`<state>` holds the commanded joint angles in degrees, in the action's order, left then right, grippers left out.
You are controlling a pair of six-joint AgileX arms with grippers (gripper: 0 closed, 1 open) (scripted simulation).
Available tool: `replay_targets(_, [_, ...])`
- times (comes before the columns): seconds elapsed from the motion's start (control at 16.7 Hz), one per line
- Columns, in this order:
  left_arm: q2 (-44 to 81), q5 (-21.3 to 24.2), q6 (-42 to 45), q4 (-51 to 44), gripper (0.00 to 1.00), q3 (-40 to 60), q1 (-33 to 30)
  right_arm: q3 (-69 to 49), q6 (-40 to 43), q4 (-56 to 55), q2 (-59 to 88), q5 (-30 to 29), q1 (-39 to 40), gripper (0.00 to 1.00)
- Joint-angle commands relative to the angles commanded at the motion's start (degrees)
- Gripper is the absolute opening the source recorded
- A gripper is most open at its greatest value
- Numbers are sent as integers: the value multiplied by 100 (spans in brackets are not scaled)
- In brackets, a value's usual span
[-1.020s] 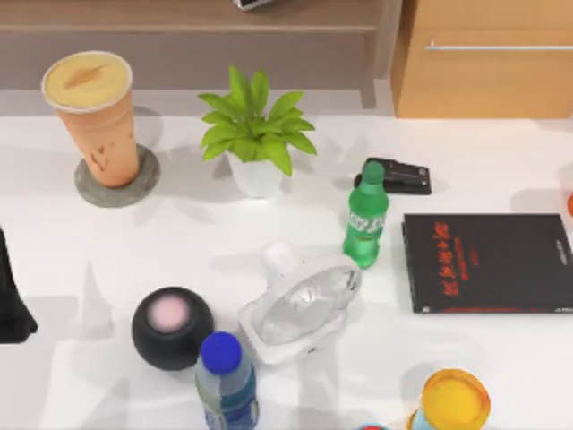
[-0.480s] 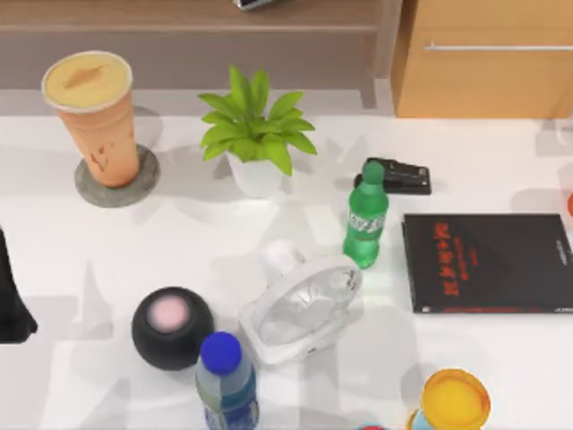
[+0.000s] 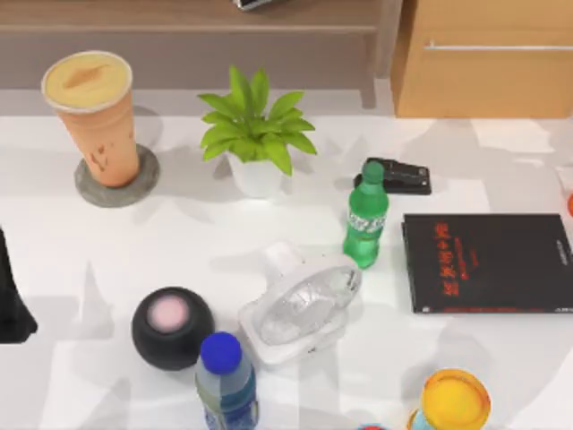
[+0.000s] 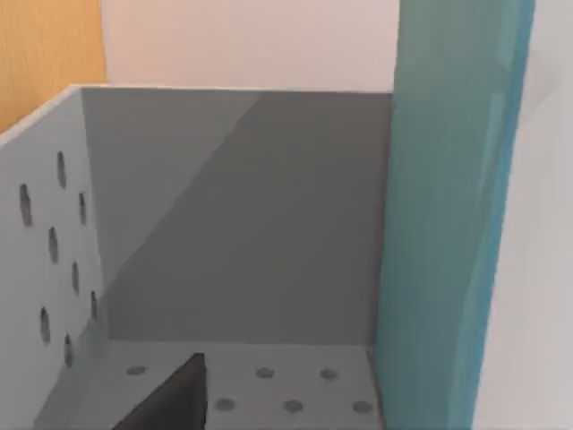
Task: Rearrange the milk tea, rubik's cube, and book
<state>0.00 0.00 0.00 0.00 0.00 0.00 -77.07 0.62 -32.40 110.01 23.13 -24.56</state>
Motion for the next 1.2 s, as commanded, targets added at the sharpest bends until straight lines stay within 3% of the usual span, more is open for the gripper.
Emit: replay_targets(1.2, [0,0,0,0,100,0,0,-1299,0,105,1136,-38,1,100])
